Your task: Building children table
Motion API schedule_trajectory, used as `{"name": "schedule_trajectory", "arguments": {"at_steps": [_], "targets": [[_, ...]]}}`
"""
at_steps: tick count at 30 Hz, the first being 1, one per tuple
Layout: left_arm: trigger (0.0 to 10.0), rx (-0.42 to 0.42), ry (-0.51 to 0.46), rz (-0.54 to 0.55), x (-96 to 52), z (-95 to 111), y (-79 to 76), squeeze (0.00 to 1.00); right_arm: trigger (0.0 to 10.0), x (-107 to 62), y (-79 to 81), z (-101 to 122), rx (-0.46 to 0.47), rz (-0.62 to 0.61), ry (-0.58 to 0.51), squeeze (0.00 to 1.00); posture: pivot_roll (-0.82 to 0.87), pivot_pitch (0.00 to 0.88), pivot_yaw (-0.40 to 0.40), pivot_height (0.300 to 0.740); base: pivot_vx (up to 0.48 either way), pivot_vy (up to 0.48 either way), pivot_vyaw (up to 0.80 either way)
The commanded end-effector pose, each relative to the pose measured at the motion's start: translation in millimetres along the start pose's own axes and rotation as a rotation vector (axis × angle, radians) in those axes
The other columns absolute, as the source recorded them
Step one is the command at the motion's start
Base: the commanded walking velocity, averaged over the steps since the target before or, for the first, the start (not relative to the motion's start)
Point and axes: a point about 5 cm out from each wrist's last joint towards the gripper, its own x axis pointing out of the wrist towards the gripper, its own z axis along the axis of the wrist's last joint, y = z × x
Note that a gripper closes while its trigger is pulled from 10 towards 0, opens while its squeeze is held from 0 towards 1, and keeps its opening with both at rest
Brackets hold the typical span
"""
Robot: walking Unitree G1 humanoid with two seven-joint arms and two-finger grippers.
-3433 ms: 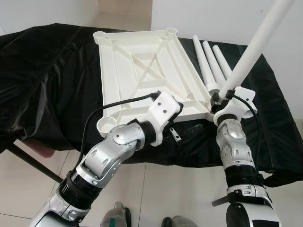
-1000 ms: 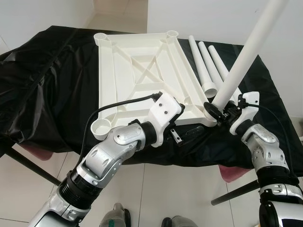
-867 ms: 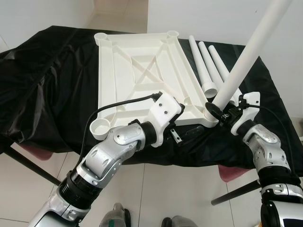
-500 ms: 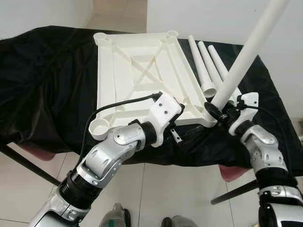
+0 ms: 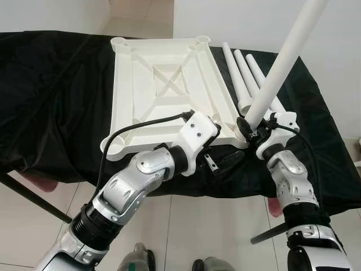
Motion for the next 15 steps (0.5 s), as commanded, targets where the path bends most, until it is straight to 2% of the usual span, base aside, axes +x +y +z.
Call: {"name": "schedule_trajectory", "arguments": {"at_steps": [1,5,10,15], "targets": [[10.0,0.002,0.002,-0.105,-0.2,-0.4,-8.2,0.0,10.0,-1.8,-3.2,-2.1,0.038,-0.109,0.013,0.0,-0.01,0.059,-0.012,0.74,0.0,0.0,0.0],[10.0,0.001,0.002,-0.104,-0.2,-0.5,-8.2,0.0,10.0,-2.8,1.9,-4.6,0.026,-0.145,0.024,0.0,-0.01,0.059,-0.012,0.74,0.0,0.0,0.0],[10.0,0.0,0.0,-0.103,-0.5,-0.5,-8.3,0.0,10.0,-8.1,4.6,-16.1,-0.001,-0.326,0.074,0.0,-0.01,0.058,-0.014,0.74,0.0,0.0,0.0],[10.0,-0.001,0.001,-0.104,-1.0,-0.6,-8.6,0.0,10.0,-11.9,3.7,-16.3,0.002,-0.422,0.073,0.0,-0.01,0.062,-0.012,0.74,0.0,0.0,0.0]]}}
